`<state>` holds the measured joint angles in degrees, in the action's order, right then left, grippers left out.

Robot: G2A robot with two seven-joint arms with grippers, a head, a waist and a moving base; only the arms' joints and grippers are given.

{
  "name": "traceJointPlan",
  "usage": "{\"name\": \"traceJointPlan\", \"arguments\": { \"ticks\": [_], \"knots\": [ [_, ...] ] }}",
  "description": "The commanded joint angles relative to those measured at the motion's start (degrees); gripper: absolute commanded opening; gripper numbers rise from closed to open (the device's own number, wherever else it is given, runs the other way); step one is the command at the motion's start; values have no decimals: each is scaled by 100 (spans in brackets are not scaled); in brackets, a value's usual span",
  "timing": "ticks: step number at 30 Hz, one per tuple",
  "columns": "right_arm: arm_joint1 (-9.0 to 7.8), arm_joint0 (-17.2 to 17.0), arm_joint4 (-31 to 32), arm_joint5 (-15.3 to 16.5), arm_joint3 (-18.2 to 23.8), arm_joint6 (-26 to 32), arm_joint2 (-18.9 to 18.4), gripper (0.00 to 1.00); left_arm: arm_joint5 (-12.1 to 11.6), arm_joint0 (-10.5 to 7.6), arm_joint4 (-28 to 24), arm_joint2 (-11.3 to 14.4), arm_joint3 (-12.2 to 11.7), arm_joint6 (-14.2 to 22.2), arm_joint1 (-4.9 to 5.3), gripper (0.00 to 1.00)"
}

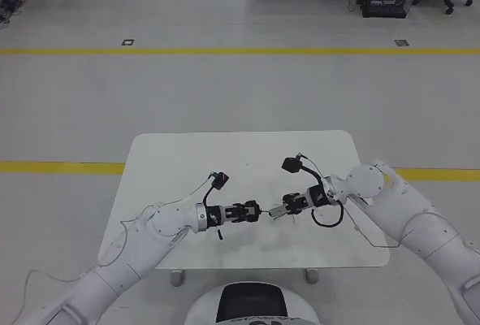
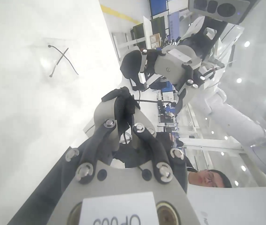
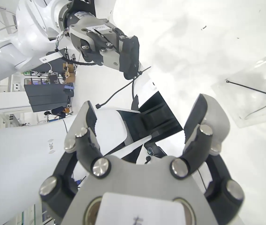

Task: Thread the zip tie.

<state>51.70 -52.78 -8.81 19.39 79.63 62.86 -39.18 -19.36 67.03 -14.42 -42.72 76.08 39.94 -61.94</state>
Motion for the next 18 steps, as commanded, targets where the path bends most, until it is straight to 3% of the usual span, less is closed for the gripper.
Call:
{"name": "traceJointPlan", "arguments": {
  "ticks": [1,7,11,14,18],
  "knots": [
    [-55,-141,74,9,310,-172,-205,100,-12,15,-277,-42,-26,123,0,0],
    [-236,-668,-10,9,976,-97,-940,100,-12,49,-947,-249,-68,597,16,0],
    [-288,-1023,-546,9,1163,329,-1585,100,-12,115,-1418,-477,-91,1019,35,0],
    [-252,-1224,-1042,9,1169,782,-2026,100,-12,164,-1637,-624,-91,1248,42,0],
    [-48,-1473,-1990,9,981,1678,-2700,100,-12,239,-1814,-815,-77,1504,38,0]
  ]
}}
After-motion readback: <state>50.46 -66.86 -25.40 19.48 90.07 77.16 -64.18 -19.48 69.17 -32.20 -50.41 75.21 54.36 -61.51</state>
